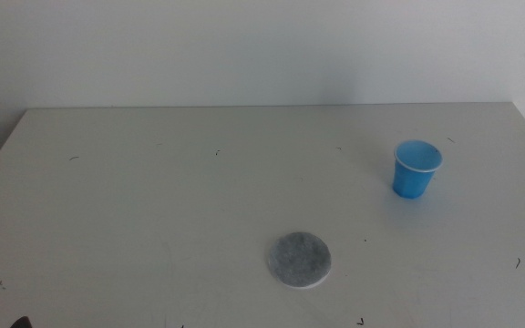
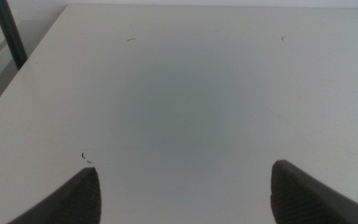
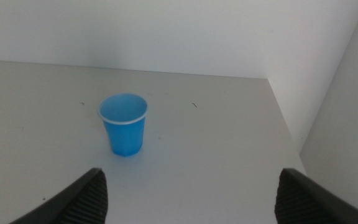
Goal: Place an empty cup on a cup mat.
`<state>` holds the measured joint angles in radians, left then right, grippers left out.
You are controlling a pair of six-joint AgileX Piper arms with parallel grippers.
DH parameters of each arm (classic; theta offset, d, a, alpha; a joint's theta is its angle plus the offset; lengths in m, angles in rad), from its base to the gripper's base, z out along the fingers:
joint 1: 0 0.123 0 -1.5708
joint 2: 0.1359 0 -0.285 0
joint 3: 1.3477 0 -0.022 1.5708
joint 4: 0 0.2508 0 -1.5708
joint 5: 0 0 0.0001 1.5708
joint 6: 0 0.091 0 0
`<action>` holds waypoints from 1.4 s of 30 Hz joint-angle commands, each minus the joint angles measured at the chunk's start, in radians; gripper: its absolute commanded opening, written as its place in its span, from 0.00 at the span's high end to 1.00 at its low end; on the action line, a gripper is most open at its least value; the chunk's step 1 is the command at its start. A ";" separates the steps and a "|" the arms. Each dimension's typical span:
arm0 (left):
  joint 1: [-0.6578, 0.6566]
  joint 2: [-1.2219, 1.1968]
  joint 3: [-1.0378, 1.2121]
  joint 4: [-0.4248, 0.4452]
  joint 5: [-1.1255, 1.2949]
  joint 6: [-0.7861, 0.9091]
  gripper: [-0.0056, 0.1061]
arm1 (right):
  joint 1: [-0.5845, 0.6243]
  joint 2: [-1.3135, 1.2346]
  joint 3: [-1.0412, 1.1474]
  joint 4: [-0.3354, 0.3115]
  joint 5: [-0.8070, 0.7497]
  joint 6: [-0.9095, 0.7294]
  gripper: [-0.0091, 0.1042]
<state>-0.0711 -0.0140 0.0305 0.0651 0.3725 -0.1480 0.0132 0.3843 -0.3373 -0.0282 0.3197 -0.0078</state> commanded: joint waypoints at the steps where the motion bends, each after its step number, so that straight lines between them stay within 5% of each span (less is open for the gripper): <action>1: 0.001 -0.003 -0.006 0.000 -0.067 -0.011 0.01 | 0.002 0.083 -0.097 -0.017 -0.073 -0.002 0.17; 9: 0.001 -0.003 -0.006 0.000 -0.067 -0.011 0.01 | 0.002 0.308 -0.308 -0.009 -0.020 0.008 0.17; 14: 0.001 -0.003 -0.006 0.000 -0.067 -0.011 0.01 | 0.002 0.421 -0.486 0.006 0.131 0.111 0.17; 36: 0.001 -0.003 -0.006 0.000 -0.067 -0.011 0.01 | 0.002 1.027 -1.254 0.144 0.768 0.070 0.17; 42: 0.001 -0.003 -0.006 0.000 -0.067 -0.011 0.01 | 0.002 1.191 -1.373 0.146 0.796 0.072 0.17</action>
<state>-0.0711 -0.0140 0.0305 0.0651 0.3725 -0.1480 0.0145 1.5779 -1.6534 0.1139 1.1427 0.0736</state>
